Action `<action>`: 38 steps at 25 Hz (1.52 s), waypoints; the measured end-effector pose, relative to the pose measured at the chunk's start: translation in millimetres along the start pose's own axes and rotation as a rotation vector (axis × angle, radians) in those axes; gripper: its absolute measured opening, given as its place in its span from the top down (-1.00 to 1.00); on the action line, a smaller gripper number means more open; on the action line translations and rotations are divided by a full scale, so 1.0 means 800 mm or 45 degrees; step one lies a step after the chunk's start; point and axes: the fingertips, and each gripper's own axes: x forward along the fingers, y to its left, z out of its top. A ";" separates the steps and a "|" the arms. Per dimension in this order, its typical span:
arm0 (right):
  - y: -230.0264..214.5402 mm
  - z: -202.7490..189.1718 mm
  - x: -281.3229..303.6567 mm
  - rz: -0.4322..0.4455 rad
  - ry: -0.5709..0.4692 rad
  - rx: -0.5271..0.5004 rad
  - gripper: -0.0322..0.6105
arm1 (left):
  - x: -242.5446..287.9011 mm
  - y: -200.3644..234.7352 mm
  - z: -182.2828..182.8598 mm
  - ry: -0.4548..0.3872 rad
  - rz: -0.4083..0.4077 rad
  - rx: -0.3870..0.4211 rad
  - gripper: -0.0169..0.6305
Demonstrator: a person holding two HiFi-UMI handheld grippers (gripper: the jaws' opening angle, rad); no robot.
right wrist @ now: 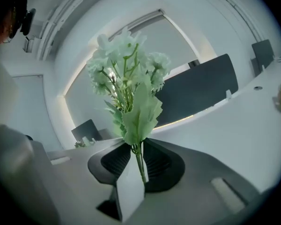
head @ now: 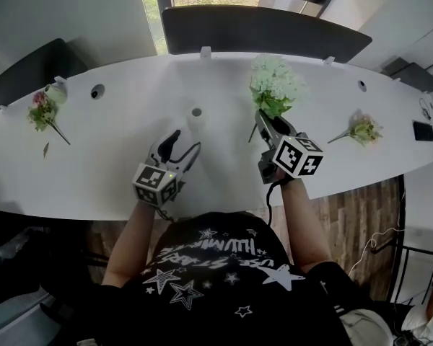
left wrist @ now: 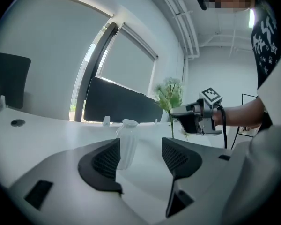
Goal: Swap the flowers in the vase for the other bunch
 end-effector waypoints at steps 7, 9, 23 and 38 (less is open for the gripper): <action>-0.062 -0.033 0.010 -0.124 0.100 0.127 0.64 | -0.009 -0.005 0.003 -0.004 0.029 -0.038 0.08; -0.079 -0.049 0.015 -0.158 0.146 0.166 0.64 | -0.012 -0.007 0.005 -0.011 0.031 -0.061 0.08; -0.137 -0.129 0.032 -0.286 0.448 0.244 0.63 | -0.015 0.008 -0.019 -0.019 0.123 -0.129 0.10; -0.146 -0.137 0.042 -0.392 0.511 0.121 0.55 | -0.032 0.015 0.003 -0.038 0.166 -0.069 0.85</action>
